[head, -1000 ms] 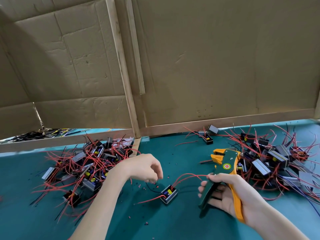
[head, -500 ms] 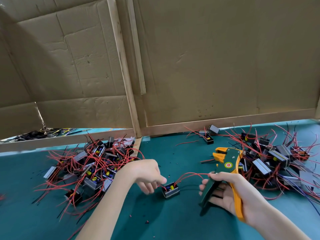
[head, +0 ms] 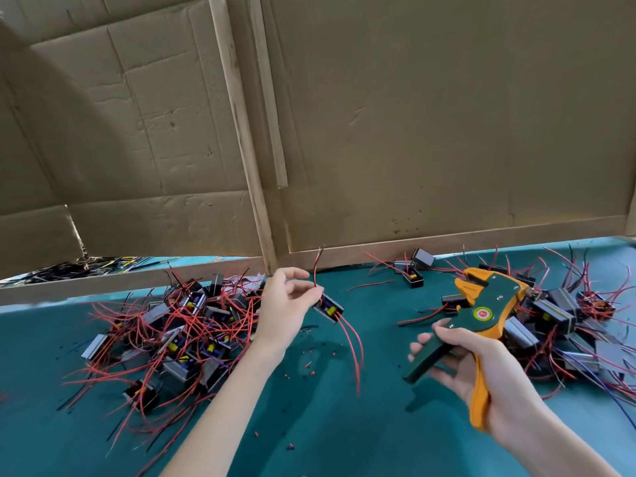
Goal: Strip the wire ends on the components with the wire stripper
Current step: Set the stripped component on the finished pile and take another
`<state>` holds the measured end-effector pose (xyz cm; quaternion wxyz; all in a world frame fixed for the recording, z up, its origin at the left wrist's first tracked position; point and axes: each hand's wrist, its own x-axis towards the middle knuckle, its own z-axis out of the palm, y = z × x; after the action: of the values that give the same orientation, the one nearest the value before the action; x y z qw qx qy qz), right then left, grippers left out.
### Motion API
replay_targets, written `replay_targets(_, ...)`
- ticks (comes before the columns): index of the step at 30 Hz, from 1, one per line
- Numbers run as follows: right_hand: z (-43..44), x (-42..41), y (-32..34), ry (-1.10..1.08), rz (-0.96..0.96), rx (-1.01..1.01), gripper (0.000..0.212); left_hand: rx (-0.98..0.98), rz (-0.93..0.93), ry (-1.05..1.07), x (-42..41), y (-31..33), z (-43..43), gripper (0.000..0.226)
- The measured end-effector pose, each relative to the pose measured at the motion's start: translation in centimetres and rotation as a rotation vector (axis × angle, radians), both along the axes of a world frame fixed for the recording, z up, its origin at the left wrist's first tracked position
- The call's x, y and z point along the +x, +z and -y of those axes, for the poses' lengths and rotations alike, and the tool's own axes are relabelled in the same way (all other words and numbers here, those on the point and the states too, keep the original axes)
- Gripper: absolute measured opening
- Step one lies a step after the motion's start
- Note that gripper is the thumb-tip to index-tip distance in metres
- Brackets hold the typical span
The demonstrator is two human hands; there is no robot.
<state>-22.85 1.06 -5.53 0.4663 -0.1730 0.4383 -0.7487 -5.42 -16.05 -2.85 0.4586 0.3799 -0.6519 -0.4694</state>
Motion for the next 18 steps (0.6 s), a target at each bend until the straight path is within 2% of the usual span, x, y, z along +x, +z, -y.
replay_targets(4,0.0,0.4,0.1,0.015,-0.043,-0.003,0.004,-0.006,-0.057,-0.049,0.2,1.0,-0.2,0.009)
replay_targets(11,-0.5,1.6,0.7,0.208,-0.113,-0.039,0.026,-0.032,-0.125,-0.227,0.0,2.7,-1.9,0.013)
replay_targets(16,-0.8,2.0,1.0,0.384,-0.153,-0.086,0.02,-0.087,-0.099,-0.337,-0.1,3.8,-3.5,0.014)
replay_targets(18,-0.8,2.1,1.0,0.434,-0.167,-0.088,0.025,-0.101,-0.086,-0.335,-0.2,4.2,-4.0,0.012)
